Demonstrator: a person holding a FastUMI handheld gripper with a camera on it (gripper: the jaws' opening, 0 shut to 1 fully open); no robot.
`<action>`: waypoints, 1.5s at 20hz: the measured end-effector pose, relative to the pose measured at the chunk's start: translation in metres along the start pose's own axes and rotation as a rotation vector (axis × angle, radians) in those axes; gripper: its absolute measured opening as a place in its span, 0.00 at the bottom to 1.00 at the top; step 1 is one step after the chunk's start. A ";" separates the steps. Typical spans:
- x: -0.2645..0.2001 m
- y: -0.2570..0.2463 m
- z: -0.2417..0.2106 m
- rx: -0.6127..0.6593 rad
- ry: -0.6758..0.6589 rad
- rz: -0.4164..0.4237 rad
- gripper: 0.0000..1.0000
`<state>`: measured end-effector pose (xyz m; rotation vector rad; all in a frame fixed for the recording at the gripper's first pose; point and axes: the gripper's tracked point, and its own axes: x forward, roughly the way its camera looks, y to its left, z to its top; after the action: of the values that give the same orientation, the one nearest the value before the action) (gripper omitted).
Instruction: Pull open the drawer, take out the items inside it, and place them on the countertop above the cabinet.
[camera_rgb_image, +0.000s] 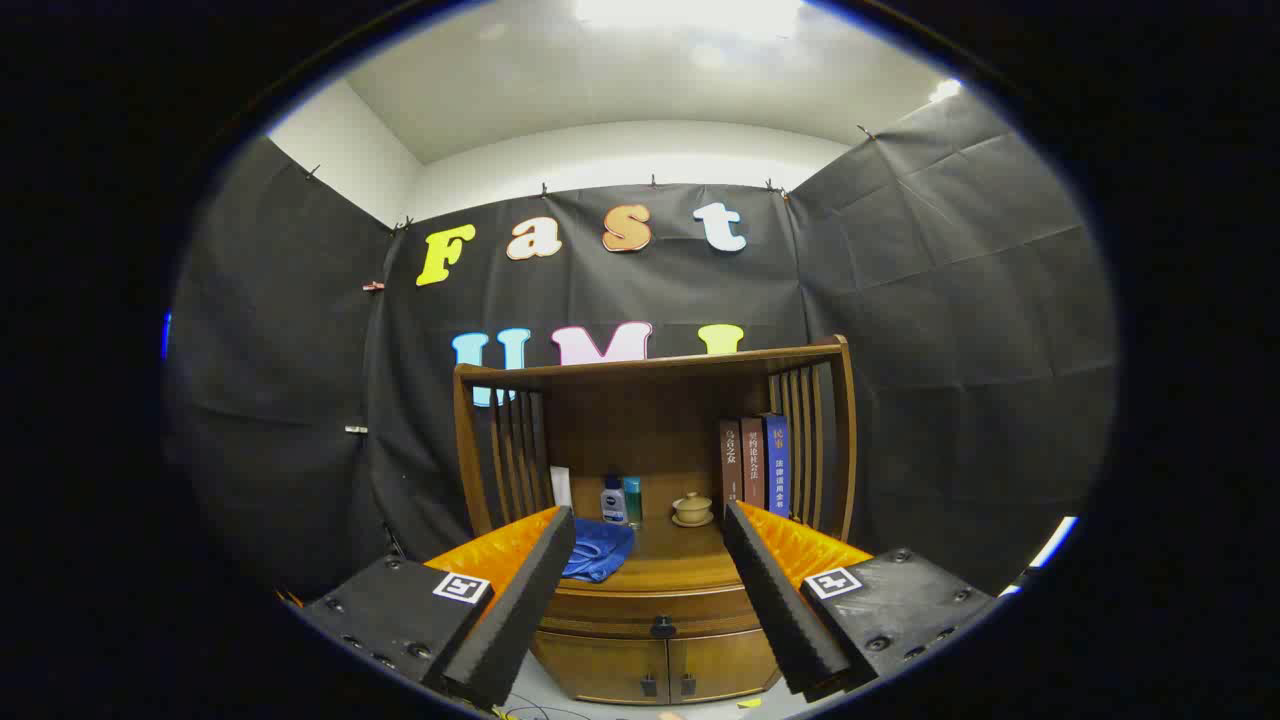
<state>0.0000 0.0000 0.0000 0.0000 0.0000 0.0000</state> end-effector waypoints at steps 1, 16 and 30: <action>-0.001 0.001 0.002 0.001 -0.005 0.003 0.98; -0.004 0.003 -0.003 -0.033 0.005 -0.031 0.99; 0.026 0.000 -0.045 -0.033 0.047 -0.043 0.98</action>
<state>0.0264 0.0001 -0.0449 -0.0331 0.0472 -0.0425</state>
